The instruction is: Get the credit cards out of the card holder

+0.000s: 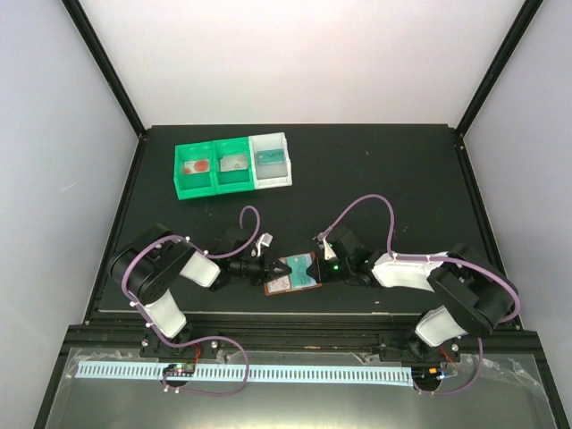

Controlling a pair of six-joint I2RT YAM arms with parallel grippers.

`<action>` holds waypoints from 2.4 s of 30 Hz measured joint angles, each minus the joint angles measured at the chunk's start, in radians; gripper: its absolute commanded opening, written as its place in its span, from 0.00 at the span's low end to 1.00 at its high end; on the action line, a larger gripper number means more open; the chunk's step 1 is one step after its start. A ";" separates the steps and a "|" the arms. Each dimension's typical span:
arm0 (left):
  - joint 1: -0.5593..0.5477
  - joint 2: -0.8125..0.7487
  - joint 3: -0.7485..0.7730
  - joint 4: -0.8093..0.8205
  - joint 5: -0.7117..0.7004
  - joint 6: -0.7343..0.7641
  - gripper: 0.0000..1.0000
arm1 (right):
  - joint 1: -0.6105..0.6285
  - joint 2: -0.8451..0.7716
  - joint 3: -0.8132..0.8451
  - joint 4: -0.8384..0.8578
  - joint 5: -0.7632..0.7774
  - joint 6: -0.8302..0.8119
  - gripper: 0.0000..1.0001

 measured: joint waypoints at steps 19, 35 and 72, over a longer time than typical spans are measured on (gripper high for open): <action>0.002 -0.105 -0.002 -0.115 -0.034 0.059 0.01 | 0.001 0.000 0.000 0.000 0.021 0.002 0.07; 0.028 -0.338 -0.026 -0.335 -0.158 0.149 0.01 | 0.001 -0.007 0.000 -0.004 0.038 -0.002 0.08; 0.029 -0.723 0.016 -0.326 -0.111 0.072 0.02 | 0.001 -0.267 -0.041 0.301 -0.195 0.264 0.14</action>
